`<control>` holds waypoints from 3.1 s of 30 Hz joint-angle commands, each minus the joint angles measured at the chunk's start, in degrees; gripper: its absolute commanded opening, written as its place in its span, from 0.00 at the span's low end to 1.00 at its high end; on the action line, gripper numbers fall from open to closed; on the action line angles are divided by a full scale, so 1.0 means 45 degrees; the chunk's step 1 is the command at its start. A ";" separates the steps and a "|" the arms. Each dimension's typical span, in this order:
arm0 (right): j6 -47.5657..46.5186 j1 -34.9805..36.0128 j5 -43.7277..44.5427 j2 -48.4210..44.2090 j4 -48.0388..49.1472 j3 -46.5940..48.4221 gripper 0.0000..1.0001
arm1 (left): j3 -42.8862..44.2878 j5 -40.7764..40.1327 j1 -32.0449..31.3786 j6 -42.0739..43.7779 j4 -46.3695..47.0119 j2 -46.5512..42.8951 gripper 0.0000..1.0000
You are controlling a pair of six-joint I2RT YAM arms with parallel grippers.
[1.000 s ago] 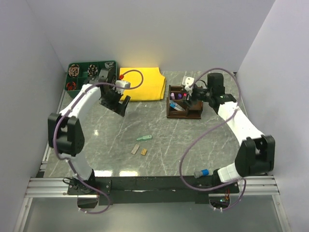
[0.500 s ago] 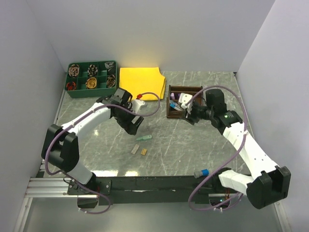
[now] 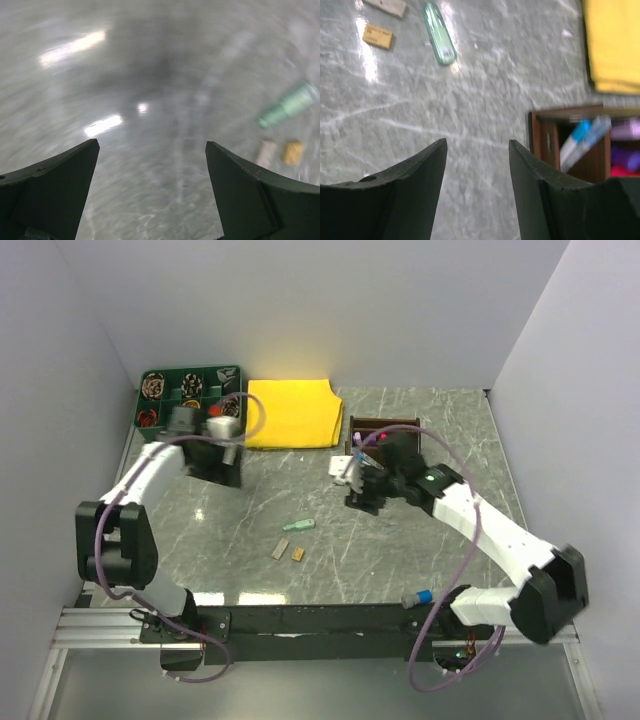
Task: Sort the stationery into containers
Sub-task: Pick up the stationery from the center of the board.
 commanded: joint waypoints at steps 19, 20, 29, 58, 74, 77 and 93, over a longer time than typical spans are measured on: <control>-0.0185 0.3041 0.1925 0.5070 0.0325 0.2508 0.56 | -0.1642 0.1307 0.2712 -0.1231 0.0974 -0.1734 0.99; -0.0263 0.3119 0.1788 0.5089 0.0442 0.2332 0.57 | -0.1603 0.1326 0.2712 -0.1270 0.0974 -0.1675 0.99; -0.0635 0.3745 0.1532 0.6299 0.1497 0.2564 0.60 | -0.0899 0.1209 0.2712 -0.1134 0.0603 -0.1264 0.99; -0.1104 0.3667 0.0868 0.8390 0.1908 0.3053 0.49 | -0.1114 0.1248 0.2907 -0.1173 0.0525 -0.1343 0.99; -0.1221 0.3550 0.1239 0.8605 0.2064 0.2663 0.43 | -0.0997 0.1209 0.2926 -0.1173 0.0525 -0.1128 0.99; -0.1007 0.3550 0.1239 0.8585 0.2044 0.2702 0.39 | -0.0977 0.1268 0.2926 -0.1193 0.0545 -0.1127 0.99; 0.1589 0.3492 0.1376 0.8801 0.1517 0.3717 0.08 | -0.1133 0.1541 0.2946 -0.1329 0.0798 -0.1167 0.99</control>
